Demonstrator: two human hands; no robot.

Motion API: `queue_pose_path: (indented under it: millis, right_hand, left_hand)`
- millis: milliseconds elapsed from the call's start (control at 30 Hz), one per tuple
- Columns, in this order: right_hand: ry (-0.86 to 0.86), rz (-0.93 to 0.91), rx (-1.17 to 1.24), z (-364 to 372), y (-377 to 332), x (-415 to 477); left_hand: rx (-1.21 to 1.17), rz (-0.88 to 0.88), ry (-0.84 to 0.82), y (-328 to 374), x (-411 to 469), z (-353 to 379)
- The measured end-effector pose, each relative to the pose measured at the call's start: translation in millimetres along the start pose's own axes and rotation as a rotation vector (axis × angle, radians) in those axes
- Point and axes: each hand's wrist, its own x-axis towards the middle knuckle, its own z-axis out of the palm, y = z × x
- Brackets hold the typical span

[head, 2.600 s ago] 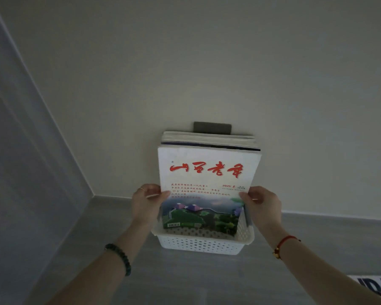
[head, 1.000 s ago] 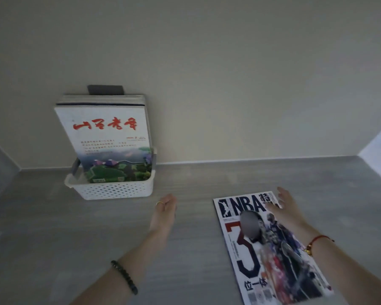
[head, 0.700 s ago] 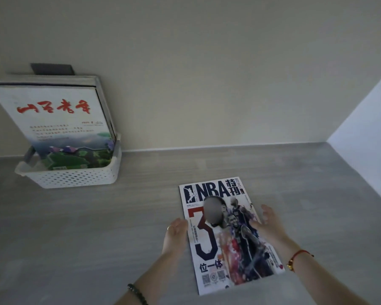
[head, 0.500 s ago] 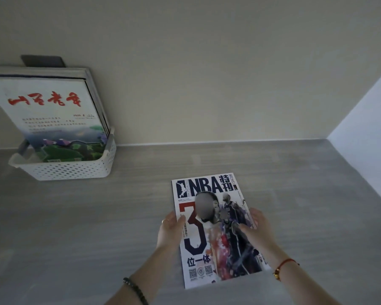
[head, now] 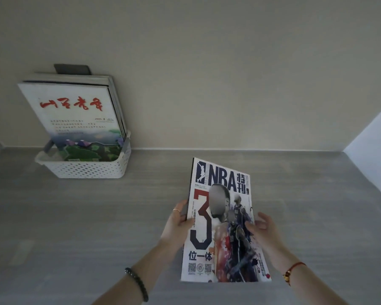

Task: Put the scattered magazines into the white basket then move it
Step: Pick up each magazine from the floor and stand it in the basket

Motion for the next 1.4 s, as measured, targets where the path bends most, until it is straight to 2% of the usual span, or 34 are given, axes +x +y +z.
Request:
queue_pose_path:
  millis: [167, 300, 400, 533, 667, 833, 1100, 1267, 1400]
  right_hand:
    - [-0.128, -0.042, 0.124, 28, -41, -3]
    - [-0.04, -0.272, 0.017, 61, -89, -7]
    - [-0.019, -0.401, -0.059, 96, -136, -13]
    - [-0.009, -0.584, -0.075, 155, -205, -23]
    - [0.013, -0.703, -0.069, 217, -271, -26]
    - [0.054, -0.797, -0.04, 282, -321, -13]
    - [0.092, -0.716, -0.092, 343, -299, 36]
    - [0.092, -0.61, -0.099, 360, -267, 56]
    - [0.141, -0.625, -0.093, 363, -253, 63]
  left_hand:
    - [-0.054, 0.13, -0.006, 38, -5, -39]
    - [-0.076, 0.213, 0.035, 77, -9, -94]
    - [-0.052, 0.263, 0.133, 109, -11, -144]
    - [0.07, 0.431, 0.295, 156, -8, -216]
    - [0.19, 0.516, 0.444, 200, 10, -287]
    - [0.1, 0.568, 0.531, 231, 48, -352]
    - [0.092, 0.416, 0.578, 192, 110, -400]
    - [0.135, 0.406, 0.575, 159, 128, -410]
    - [-0.063, 0.311, 0.581, 145, 137, -416]
